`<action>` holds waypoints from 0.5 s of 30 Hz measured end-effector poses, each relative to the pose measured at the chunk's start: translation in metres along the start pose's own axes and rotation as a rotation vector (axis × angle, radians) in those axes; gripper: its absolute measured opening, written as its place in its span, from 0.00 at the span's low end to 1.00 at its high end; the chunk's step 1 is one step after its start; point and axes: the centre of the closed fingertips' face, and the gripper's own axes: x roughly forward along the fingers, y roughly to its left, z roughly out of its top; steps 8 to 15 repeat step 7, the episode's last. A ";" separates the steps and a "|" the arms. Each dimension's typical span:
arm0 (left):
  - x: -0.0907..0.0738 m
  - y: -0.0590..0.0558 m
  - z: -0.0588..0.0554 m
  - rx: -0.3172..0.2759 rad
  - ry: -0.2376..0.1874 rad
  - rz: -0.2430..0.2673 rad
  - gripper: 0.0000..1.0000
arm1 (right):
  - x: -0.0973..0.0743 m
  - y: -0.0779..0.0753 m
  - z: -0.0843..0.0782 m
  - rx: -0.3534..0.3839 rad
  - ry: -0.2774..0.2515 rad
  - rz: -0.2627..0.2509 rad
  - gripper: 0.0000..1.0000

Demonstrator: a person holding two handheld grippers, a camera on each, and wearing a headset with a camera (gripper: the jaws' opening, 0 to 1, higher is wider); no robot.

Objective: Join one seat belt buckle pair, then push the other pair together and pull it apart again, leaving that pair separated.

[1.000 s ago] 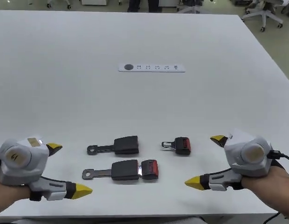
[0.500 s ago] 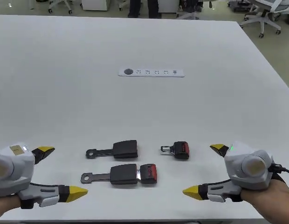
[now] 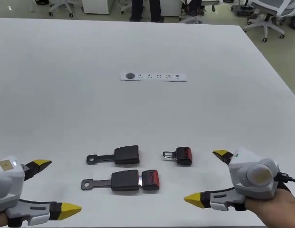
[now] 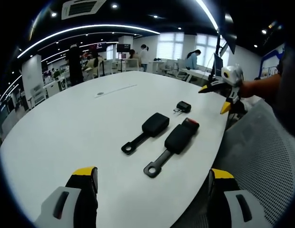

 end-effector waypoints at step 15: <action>0.002 0.003 0.000 0.026 -0.001 0.006 0.98 | -0.002 -0.001 -0.004 -0.012 0.005 0.001 0.99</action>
